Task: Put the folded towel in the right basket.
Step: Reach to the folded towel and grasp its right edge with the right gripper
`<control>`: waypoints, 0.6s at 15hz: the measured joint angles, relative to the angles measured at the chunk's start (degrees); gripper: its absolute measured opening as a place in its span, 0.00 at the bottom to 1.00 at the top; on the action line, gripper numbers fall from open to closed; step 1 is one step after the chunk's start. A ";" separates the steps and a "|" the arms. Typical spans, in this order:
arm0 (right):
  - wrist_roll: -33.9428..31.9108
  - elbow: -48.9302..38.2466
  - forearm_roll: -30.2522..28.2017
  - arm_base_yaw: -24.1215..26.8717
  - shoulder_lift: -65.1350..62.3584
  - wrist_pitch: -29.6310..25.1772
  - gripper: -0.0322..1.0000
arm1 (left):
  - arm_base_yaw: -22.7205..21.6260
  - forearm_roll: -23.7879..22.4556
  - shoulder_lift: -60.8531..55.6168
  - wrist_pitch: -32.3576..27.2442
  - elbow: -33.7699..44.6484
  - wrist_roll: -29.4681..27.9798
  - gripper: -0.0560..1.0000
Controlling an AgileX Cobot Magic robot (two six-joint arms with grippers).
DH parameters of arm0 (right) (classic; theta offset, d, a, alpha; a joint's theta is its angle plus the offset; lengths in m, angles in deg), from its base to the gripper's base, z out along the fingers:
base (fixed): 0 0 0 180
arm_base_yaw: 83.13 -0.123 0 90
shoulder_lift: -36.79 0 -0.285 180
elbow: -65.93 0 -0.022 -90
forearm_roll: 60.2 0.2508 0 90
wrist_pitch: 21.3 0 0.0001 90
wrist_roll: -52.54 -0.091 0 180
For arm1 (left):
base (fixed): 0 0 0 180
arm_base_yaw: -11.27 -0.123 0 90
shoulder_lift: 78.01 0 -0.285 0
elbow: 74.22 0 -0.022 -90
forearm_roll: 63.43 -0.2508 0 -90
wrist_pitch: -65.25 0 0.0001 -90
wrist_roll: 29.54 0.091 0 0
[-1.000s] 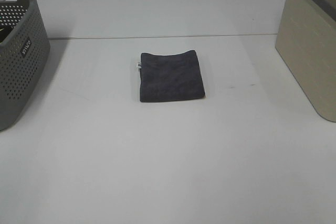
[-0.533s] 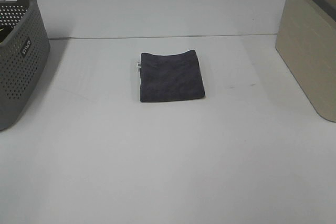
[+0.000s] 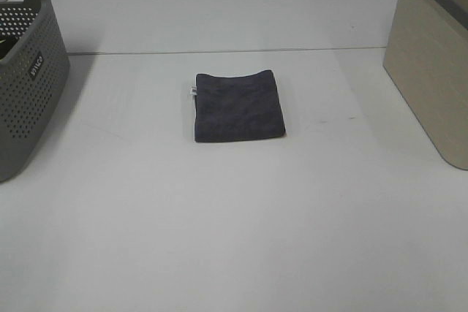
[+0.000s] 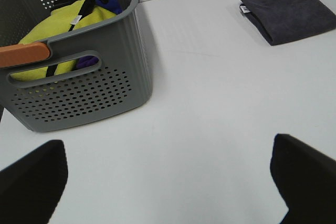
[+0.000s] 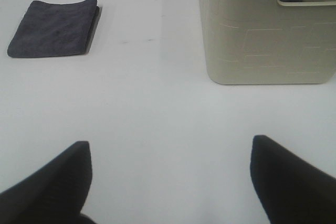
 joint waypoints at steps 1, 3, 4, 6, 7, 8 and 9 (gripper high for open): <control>0.00 0.00 0.00 0.00 0.00 0.00 0.77 | 0.00 0.00 0.00 0.00 0.00 0.00 0.99; 0.00 0.00 0.00 0.00 0.00 0.00 0.77 | 0.00 0.00 0.00 0.00 0.00 0.00 0.99; 0.00 0.00 0.00 0.00 0.00 0.00 0.77 | 0.00 0.00 0.00 0.00 0.00 0.00 0.99; 0.00 0.00 0.00 0.00 0.00 0.00 0.77 | 0.00 0.00 0.00 0.00 0.00 0.00 0.99; 0.00 0.00 0.00 0.00 0.00 0.00 0.77 | 0.00 0.00 0.00 0.00 0.00 0.00 0.99; 0.00 0.00 0.00 0.00 0.00 0.00 0.77 | 0.00 0.00 0.00 0.00 0.00 0.00 0.99; 0.00 0.00 0.00 0.00 0.00 0.00 0.77 | 0.00 0.00 0.00 0.00 0.00 0.00 0.99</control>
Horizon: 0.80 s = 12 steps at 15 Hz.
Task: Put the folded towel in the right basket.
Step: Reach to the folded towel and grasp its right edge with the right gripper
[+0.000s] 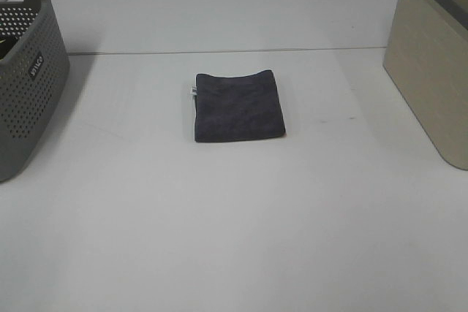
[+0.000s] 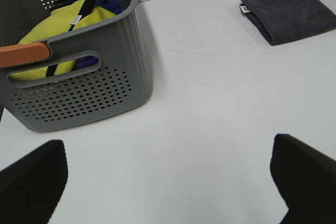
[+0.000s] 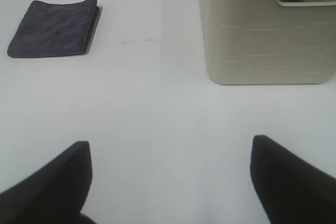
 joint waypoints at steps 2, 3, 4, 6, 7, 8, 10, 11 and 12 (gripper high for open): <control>0.00 0.00 0.00 0.00 0.00 0.00 0.77 | 0.00 0.00 0.00 0.00 0.00 0.00 0.99; 0.00 0.00 0.00 0.00 0.00 0.00 0.77 | 0.00 0.00 0.00 0.00 0.00 0.00 0.99; 0.00 0.00 0.00 0.00 0.00 0.00 0.77 | 0.00 0.00 0.00 0.00 0.00 0.00 0.99; 0.00 0.00 0.00 0.00 0.00 0.00 0.77 | 0.00 0.00 0.00 0.00 0.00 0.00 0.99; 0.00 0.23 0.00 0.00 0.34 0.06 0.77 | 0.00 0.00 0.00 0.00 0.00 0.00 0.99; 0.00 1.20 0.00 0.00 2.29 1.20 0.77 | 0.00 0.00 0.00 0.00 0.00 0.00 0.99; 0.00 4.70 0.00 0.00 9.51 4.53 0.77 | 0.00 0.00 0.00 0.00 0.00 0.00 0.99; 0.00 6.88 0.00 0.00 13.75 6.02 0.77 | 0.00 0.00 0.00 0.00 0.00 0.00 0.99; 0.00 9.00 0.40 0.00 18.85 7.05 0.77 | 0.00 0.00 0.00 0.00 0.00 0.00 0.99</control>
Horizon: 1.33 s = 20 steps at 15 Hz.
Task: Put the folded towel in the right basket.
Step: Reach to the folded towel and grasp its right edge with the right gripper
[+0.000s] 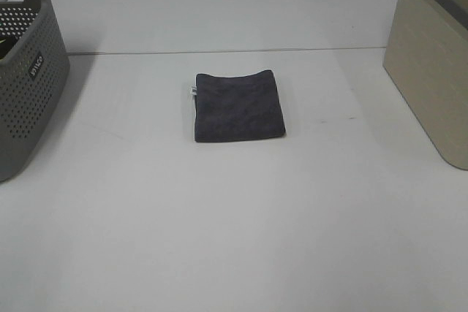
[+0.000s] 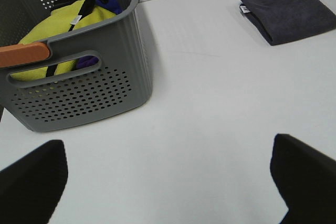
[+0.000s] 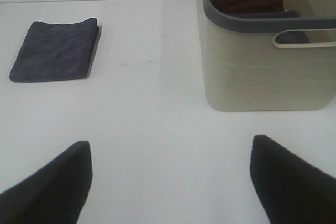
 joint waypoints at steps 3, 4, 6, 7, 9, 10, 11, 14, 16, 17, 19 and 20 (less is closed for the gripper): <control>0.00 7.79 2.81 0.00 14.21 0.97 0.77 | 0.00 0.00 0.00 0.00 0.00 0.00 0.99; 0.00 10.14 3.38 0.00 19.14 1.32 0.77 | 0.00 0.00 0.00 0.00 0.00 0.00 0.99; 0.29 13.64 4.64 0.00 26.07 1.38 0.77 | 0.00 0.00 0.00 0.00 0.00 0.00 0.99; 0.97 16.39 5.21 0.00 30.65 1.43 0.77 | 0.00 0.00 0.00 0.00 0.00 0.00 0.99; 3.38 22.00 6.65 0.00 40.39 1.49 0.77 | 0.00 0.00 0.00 0.00 0.00 0.00 0.99; 4.70 24.81 8.14 0.00 45.44 1.55 0.77 | 0.00 0.00 0.00 0.00 0.00 0.00 0.99; 6.02 27.62 10.54 0.00 49.50 1.55 0.77 | 0.00 0.00 0.00 0.00 0.00 0.00 0.99; 12.15 35.41 19.71 0.00 60.39 1.43 0.77 | 0.00 0.00 0.00 0.00 0.00 0.00 0.99; 15.41 39.19 26.01 0.00 67.15 0.46 0.77 | 0.00 0.00 0.00 0.00 0.00 0.00 0.99; 17.30 41.54 28.07 -1.49 72.88 0.34 0.77 | 0.00 0.00 0.00 0.00 0.00 0.00 0.99; 18.16 43.20 28.25 -4.13 76.43 0.92 0.77 | 0.00 0.00 0.00 0.00 0.00 0.00 0.99; 18.22 44.18 28.53 -5.73 78.67 2.06 0.77 | 0.00 0.00 0.00 0.00 0.00 0.00 0.99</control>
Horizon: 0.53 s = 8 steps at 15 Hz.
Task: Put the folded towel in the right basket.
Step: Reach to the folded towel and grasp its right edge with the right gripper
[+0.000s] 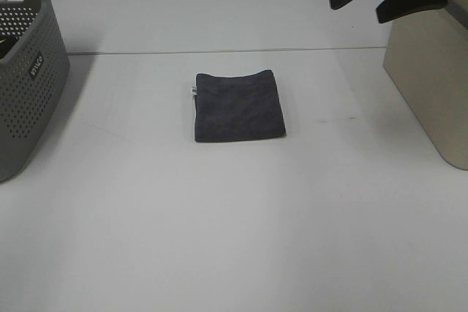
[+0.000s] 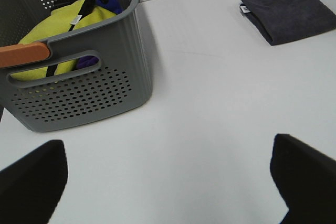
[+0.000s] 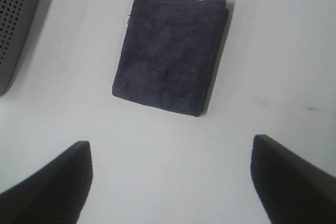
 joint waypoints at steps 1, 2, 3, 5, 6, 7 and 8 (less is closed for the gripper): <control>0.00 1.03 0.57 -1.55 2.64 1.43 0.77 | 0.00 0.00 0.00 0.00 0.00 0.00 0.99; -0.06 2.29 1.49 -2.64 5.27 2.98 0.77 | 0.00 0.00 0.00 0.00 0.00 0.00 0.99; -0.06 3.61 2.64 -3.15 7.85 3.61 0.77 | 0.00 0.00 0.00 0.00 0.00 0.00 0.99; -0.06 7.22 4.01 -3.38 13.64 3.61 0.77 | 0.00 0.00 0.00 0.00 0.00 0.00 0.99; -0.17 9.05 4.07 -3.38 16.44 3.38 0.77 | 0.00 0.00 0.00 0.00 0.00 0.00 0.99; -0.57 11.23 4.13 -3.38 19.65 2.75 0.77 | 0.00 0.00 0.00 0.00 0.00 0.00 0.99; -1.03 13.18 4.24 -3.38 22.40 1.49 0.77 | 0.00 0.00 0.00 0.00 0.00 0.00 0.99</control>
